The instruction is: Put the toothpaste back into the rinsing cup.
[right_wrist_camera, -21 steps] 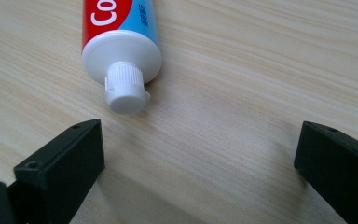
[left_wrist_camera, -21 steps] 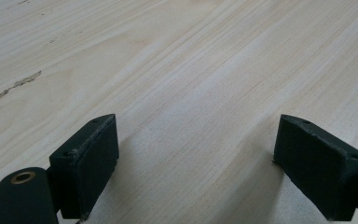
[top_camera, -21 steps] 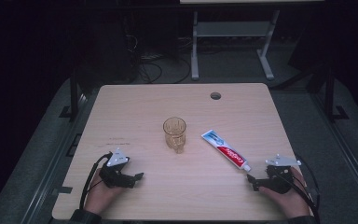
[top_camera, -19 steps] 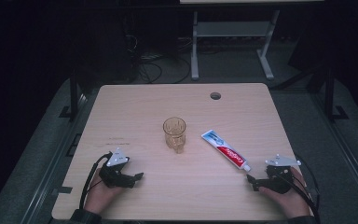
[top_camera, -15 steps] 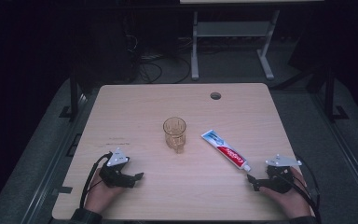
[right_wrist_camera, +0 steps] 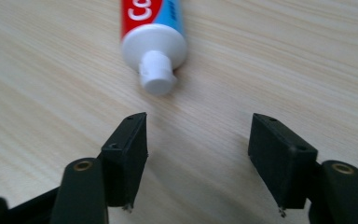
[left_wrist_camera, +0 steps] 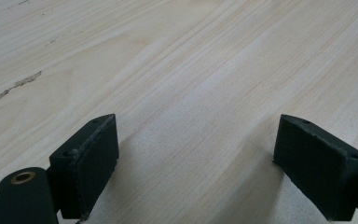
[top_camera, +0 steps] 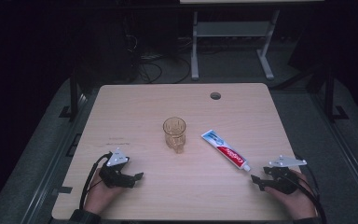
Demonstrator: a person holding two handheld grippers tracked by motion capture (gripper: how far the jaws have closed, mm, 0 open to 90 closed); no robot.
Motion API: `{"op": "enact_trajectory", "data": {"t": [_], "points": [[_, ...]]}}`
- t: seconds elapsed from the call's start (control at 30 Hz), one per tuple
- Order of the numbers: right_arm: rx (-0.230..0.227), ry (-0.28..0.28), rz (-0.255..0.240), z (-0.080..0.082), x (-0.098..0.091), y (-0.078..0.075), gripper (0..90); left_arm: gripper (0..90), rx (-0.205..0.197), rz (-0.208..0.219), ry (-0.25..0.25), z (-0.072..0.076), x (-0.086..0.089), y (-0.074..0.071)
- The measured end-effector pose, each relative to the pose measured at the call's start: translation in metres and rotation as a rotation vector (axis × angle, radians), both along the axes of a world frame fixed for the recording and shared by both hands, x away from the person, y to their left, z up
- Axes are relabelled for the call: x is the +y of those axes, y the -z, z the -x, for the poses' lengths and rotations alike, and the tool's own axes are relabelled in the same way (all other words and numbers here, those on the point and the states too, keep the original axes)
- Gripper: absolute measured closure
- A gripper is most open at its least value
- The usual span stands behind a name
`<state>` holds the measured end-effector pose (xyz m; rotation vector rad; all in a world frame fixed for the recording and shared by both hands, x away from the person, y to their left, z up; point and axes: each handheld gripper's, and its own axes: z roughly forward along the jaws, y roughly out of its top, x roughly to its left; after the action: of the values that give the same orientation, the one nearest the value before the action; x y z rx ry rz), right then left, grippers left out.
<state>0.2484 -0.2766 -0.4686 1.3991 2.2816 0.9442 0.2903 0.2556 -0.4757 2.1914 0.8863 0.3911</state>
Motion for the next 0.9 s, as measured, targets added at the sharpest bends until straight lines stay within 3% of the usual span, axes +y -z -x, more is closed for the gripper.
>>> {"op": "enact_trajectory", "data": {"t": [0.27, 0.5, 0.6, 0.9], "points": [[-0.013, -0.035, -0.031, 0.003, 0.001, -0.018, 48.5, 13.3, 0.002, 0.002, -0.001, 0.0, 0.0, 0.0], [-0.004, -0.038, -0.066, -0.008, -0.001, -0.025, 71.6, 13.3, 0.002, 0.002, -0.001, 0.0, 0.0, 0.0], [0.0, -0.051, -0.075, -0.014, 0.001, -0.025, 77.2, 13.3, 0.002, 0.002, -0.001, 0.0, 0.0, 0.0], [-0.007, -0.079, -0.082, -0.029, 0.005, -0.032, 86.0, 13.3, 0.0, 0.004, -0.002, 0.0, 0.0, 0.0]]}}
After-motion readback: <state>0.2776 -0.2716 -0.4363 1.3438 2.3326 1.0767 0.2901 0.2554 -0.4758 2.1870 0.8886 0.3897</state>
